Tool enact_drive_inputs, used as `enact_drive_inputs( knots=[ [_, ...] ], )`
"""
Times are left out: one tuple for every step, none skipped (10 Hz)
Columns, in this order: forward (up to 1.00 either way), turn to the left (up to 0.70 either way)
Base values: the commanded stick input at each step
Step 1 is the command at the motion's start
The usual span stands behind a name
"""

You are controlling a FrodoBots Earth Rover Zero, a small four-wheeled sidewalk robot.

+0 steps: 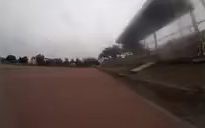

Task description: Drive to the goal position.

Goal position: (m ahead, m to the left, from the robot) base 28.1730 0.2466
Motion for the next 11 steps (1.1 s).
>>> enact_drive_inputs(
  knots=[
    [1.00, 0.00],
    [1.00, 0.00],
    [1.00, 0.00],
    [1.00, 0.00],
    [1.00, 0.00],
    [1.00, -0.05],
    [1.00, -0.16],
    [1.00, 0.00],
    [1.00, 0.00],
    [1.00, 0.00],
    [1.00, 0.00]
  ],
)
